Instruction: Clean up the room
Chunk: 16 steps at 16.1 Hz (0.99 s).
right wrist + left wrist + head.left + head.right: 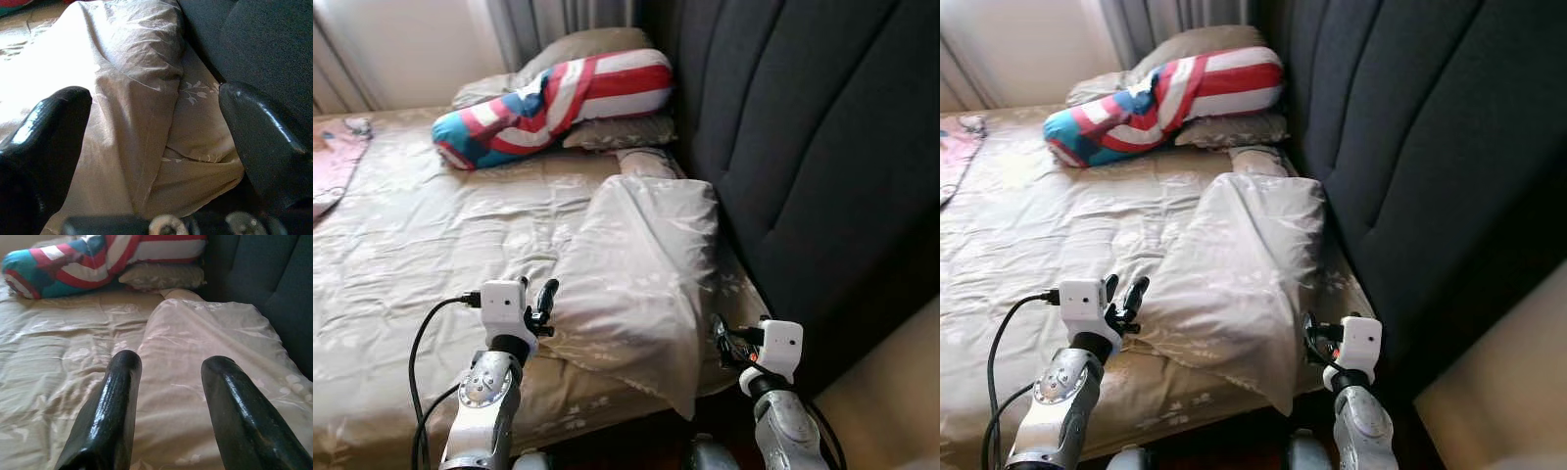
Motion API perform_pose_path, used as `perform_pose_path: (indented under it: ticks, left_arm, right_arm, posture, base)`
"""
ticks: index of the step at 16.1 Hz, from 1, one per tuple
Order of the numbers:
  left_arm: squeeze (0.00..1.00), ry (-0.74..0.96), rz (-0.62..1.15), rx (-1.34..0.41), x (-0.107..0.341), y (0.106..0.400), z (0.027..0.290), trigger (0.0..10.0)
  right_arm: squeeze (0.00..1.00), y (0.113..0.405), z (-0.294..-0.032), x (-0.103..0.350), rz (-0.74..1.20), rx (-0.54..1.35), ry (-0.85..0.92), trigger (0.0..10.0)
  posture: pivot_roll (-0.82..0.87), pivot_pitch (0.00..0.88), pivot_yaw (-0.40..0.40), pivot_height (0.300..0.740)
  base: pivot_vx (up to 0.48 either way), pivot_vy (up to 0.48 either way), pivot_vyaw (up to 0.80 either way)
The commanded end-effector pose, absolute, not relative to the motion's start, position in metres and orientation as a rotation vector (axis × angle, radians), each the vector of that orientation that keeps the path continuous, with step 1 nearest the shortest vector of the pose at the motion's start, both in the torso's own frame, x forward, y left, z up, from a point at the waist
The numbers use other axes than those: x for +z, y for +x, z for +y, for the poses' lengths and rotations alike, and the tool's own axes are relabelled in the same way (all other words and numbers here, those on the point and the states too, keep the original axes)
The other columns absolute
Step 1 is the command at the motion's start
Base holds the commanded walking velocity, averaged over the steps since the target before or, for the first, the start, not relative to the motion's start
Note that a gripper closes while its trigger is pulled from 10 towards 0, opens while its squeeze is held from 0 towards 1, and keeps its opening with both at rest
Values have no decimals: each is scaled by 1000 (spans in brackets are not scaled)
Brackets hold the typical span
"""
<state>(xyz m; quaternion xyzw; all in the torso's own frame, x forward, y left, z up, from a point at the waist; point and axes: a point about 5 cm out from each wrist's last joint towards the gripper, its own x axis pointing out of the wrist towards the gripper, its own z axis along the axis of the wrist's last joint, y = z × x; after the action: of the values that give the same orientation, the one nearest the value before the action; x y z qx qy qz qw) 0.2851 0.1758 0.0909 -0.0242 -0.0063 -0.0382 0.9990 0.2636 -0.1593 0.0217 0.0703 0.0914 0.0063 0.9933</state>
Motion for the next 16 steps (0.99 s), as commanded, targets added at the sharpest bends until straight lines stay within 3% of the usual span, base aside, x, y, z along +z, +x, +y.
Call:
perform_pose_path:
  ticks: [1,5,11,14,16]
  left_arm:
    - [0,-46,-14,-81,93,287,176,10000]
    - [0,-46,-13,-85,94,288,175,10000]
    - [0,-40,-9,-83,94,288,177,10000]
    - [0,-41,-10,-80,94,288,177,10000]
    - [0,-40,-10,-82,94,288,176,10000]
  right_arm:
    - [0,265,-156,22,191,40,131,10000]
    - [0,264,-154,22,187,77,114,10000]
    - [0,266,-158,21,195,52,137,10000]
    - [0,265,-154,20,203,89,121,10000]
    - [0,264,-152,21,190,114,103,10000]
  posture:
    - [-38,50,-17,644]
    - [-41,52,-13,644]
    - [-39,60,-9,644]
    - [-41,58,-11,644]
    - [-43,57,-11,644]
  base:
    - [0,0,0]
    - [0,0,452]
    - [0,0,0]
    - [250,0,0]
    - [264,0,656]
